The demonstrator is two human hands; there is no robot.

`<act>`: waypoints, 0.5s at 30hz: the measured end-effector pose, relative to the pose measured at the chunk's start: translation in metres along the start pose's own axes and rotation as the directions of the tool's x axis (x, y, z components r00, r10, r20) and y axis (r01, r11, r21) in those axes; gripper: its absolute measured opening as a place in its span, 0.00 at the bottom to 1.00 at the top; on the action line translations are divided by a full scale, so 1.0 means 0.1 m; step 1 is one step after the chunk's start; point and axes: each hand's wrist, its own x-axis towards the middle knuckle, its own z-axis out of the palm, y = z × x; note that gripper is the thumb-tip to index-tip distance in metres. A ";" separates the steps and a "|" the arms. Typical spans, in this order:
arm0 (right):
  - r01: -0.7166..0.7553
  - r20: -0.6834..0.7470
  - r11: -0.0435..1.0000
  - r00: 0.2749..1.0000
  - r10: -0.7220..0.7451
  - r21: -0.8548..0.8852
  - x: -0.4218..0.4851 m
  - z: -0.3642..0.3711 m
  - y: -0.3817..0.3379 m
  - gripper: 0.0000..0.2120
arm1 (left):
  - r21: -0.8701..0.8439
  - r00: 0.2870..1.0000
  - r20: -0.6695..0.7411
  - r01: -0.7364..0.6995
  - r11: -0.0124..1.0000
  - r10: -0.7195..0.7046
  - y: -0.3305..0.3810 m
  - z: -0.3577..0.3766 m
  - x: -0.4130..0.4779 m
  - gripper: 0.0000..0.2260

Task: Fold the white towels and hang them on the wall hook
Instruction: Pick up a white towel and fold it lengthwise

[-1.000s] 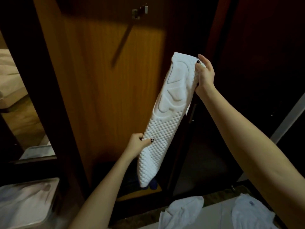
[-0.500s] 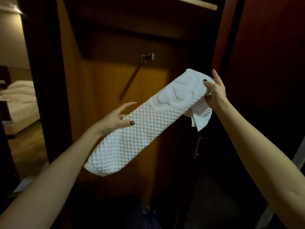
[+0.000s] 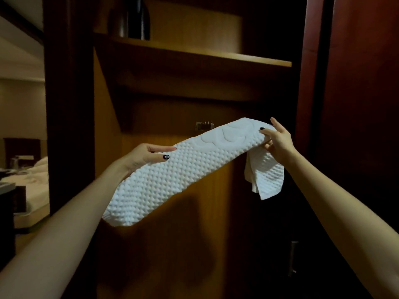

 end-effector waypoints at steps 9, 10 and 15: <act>0.186 -0.054 0.982 0.981 -0.185 0.024 1.25 0.54 0.13 0.22 | -0.204 0.994 -0.078 -0.093 0.975 0.078 -0.10 -0.65 1.18 0.16; 0.185 -0.050 0.982 0.982 -0.183 0.028 1.40 0.58 0.16 0.21 | -0.245 0.994 -0.077 -0.092 0.965 0.076 -0.13 -0.70 1.35 0.17; 0.143 -0.054 0.989 0.989 -0.141 0.043 2.05 0.72 0.53 0.16 | -0.295 0.997 -0.047 -0.071 0.953 0.060 -0.31 -0.85 2.02 0.18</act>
